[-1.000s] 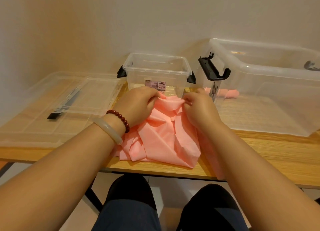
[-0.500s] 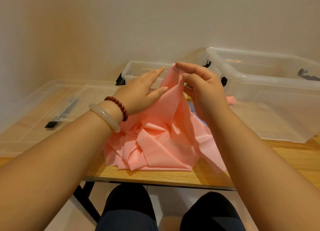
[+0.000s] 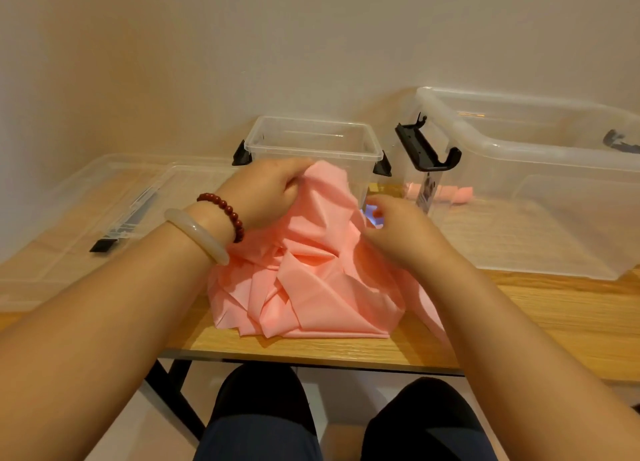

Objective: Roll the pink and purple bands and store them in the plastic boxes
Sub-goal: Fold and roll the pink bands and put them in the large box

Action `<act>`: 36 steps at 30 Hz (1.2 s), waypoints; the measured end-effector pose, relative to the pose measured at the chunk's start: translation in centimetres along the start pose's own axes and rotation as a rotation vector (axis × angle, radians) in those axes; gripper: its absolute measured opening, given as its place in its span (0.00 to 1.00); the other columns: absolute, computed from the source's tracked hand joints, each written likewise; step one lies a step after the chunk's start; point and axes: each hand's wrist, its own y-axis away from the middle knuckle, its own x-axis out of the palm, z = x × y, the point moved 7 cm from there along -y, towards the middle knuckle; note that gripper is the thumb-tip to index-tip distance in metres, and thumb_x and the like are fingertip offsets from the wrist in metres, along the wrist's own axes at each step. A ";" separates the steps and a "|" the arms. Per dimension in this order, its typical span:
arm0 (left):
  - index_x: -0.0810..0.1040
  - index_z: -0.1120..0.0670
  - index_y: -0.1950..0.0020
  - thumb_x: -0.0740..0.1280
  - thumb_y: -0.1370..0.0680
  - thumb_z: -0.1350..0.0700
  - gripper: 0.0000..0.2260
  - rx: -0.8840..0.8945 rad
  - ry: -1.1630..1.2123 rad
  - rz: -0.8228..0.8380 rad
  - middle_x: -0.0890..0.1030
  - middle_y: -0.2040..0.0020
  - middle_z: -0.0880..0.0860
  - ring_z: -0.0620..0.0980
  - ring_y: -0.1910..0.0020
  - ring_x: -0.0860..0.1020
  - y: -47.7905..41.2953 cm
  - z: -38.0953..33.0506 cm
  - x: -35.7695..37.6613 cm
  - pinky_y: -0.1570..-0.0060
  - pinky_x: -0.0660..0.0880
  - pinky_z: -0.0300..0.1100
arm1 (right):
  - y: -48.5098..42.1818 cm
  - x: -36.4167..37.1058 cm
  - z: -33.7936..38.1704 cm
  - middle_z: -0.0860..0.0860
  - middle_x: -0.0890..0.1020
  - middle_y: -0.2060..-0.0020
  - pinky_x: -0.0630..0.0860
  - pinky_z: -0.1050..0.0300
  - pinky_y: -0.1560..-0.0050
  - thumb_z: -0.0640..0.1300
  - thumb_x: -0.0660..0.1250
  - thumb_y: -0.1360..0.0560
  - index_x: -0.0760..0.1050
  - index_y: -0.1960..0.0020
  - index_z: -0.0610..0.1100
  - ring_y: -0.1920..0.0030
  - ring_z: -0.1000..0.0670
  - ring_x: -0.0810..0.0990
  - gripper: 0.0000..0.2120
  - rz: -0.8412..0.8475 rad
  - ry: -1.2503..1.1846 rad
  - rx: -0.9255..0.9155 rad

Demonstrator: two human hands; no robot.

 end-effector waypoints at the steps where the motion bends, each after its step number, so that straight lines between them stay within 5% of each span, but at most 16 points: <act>1: 0.69 0.47 0.27 0.56 0.21 0.60 0.22 -0.026 -0.006 0.062 0.78 0.35 0.54 0.55 0.39 0.75 0.4 0.1 0.9 0.42 0.72 0.44 | 0.2 0.9 -0.6 0.47 0.79 0.39 0.66 0.59 0.53 0.41 0.63 0.24 0.73 0.34 0.47 0.41 0.44 0.76 0.18 0.045 0.051 0.048; 5: 0.64 0.45 0.25 0.55 0.17 0.51 0.20 -0.010 0.067 0.182 0.67 0.26 0.47 0.48 0.28 0.65 1.6 -1.1 3.4 0.36 0.59 0.35 | 0.7 1.3 -1.7 0.47 0.80 0.55 0.65 0.56 0.64 0.41 0.64 0.24 0.78 0.53 0.48 0.54 0.45 0.76 0.05 -0.021 0.088 0.088; 11: 0.74 0.45 0.31 0.56 0.18 0.45 0.17 0.000 -0.028 0.311 0.67 0.26 0.45 0.44 0.27 0.62 2.2 -1.0 5.3 0.33 0.59 0.37 | 0.5 -1.2 -1.5 0.49 0.81 0.58 0.69 0.56 0.58 0.41 0.65 0.23 0.79 0.53 0.46 0.55 0.47 0.77 0.04 -0.250 -0.224 0.015; 14: 0.76 0.48 0.33 0.58 0.18 0.45 0.17 0.019 0.025 0.202 0.70 0.27 0.48 0.46 0.28 0.65 2.1 -0.8 4.3 0.30 0.60 0.41 | 0.7 -1.8 -0.8 0.54 0.79 0.60 0.67 0.58 0.59 0.41 0.66 0.23 0.78 0.53 0.50 0.56 0.51 0.76 0.05 -0.299 -0.288 -0.075; 20: 0.73 0.47 0.30 0.61 0.19 0.49 0.17 0.051 0.069 -0.035 0.68 0.27 0.46 0.44 0.28 0.65 1.2 -0.7 0.8 0.34 0.57 0.33 | 1.2 -2.2 1.4 0.59 0.81 0.55 0.77 0.60 0.45 0.33 0.62 0.26 0.81 0.54 0.49 0.50 0.58 0.80 0.14 -0.344 -0.498 -0.227; 28: 0.70 0.52 0.28 0.52 0.19 0.46 0.22 0.055 0.117 -0.148 0.72 0.29 0.49 0.44 0.30 0.68 0.0 0.3 -2.6 0.30 0.62 0.39 | -1.8 -6.8 8.0 0.57 0.81 0.54 0.74 0.60 0.50 0.33 0.55 0.32 0.68 0.59 0.54 0.50 0.54 0.79 0.16 -0.384 -0.608 -0.543; 31: 0.68 0.52 0.27 0.53 0.16 0.48 0.20 0.015 0.091 -0.135 0.71 0.29 0.50 0.46 0.30 0.68 -0.9 0.8 -3.2 0.30 0.63 0.42 | -4.8 -8.4 9.9 0.53 0.80 0.51 0.71 0.66 0.50 0.32 0.52 0.35 0.68 0.58 0.52 0.47 0.53 0.77 0.16 -0.358 -0.628 -0.561; 36: 0.62 0.51 0.24 0.52 0.17 0.48 0.21 -0.074 0.015 -0.064 0.65 0.24 0.49 0.46 0.26 0.61 -1.8 1.7 -2.9 0.31 0.57 0.38 | -8.6 -9.4 10.3 0.51 0.78 0.42 0.71 0.60 0.46 0.30 0.52 0.30 0.71 0.57 0.54 0.41 0.50 0.74 0.20 -0.379 -0.611 -0.462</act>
